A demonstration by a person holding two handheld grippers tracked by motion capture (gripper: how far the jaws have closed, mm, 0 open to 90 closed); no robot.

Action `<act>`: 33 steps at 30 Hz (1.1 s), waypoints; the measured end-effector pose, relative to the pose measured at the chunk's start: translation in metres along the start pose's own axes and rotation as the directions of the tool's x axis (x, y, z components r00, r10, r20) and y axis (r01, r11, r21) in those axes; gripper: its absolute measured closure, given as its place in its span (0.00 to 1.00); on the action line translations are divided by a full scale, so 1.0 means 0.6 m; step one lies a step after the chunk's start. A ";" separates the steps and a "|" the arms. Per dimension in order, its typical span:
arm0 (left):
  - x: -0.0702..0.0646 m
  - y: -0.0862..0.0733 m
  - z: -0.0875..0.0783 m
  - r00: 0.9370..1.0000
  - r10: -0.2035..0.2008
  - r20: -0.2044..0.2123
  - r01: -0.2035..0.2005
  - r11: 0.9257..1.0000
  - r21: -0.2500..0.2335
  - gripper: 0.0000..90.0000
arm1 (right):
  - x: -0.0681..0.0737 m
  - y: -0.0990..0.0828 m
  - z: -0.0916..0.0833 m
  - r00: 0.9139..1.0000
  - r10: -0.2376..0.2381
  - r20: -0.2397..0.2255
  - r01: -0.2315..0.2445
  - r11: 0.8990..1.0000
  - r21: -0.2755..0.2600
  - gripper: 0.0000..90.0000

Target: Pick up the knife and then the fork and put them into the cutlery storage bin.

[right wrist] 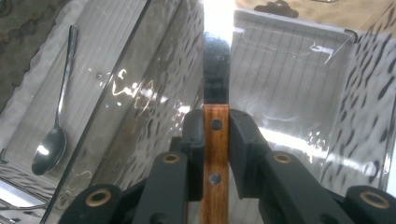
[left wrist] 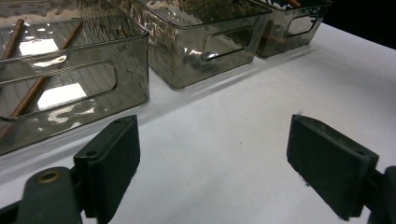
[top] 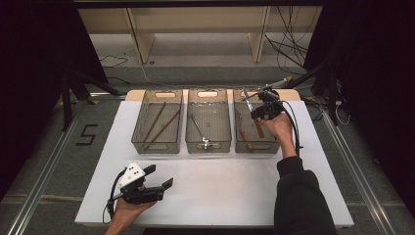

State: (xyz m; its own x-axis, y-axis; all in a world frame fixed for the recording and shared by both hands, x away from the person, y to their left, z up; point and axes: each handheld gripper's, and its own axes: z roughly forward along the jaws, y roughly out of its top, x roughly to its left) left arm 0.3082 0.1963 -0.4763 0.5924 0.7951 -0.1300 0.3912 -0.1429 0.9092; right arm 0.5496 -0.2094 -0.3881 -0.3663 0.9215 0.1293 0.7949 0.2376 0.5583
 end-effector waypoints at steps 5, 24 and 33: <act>0.000 0.000 0.000 1.000 0.000 0.000 0.000 1.000 0.001 0.19 | 0.001 -0.002 0.005 1.000 -0.001 0.000 0.001 1.000 0.005 0.86; 0.000 0.000 0.000 1.000 0.003 -0.001 -0.003 1.000 0.000 0.19 | -0.003 -0.019 0.026 1.000 0.009 -0.004 -0.009 0.999 0.038 0.86; 0.000 0.000 0.000 1.000 0.002 -0.001 -0.002 1.000 0.001 0.19 | -0.005 -0.026 0.032 1.000 0.014 0.002 -0.015 0.998 0.055 0.86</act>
State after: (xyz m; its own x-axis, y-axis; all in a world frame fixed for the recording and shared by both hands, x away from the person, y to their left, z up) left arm 0.3081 0.1962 -0.4762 0.5927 0.7953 -0.1274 0.3903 -0.1453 0.9091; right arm 0.5475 -0.2097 -0.4131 -0.3537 0.9255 0.1354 0.8254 0.2407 0.5106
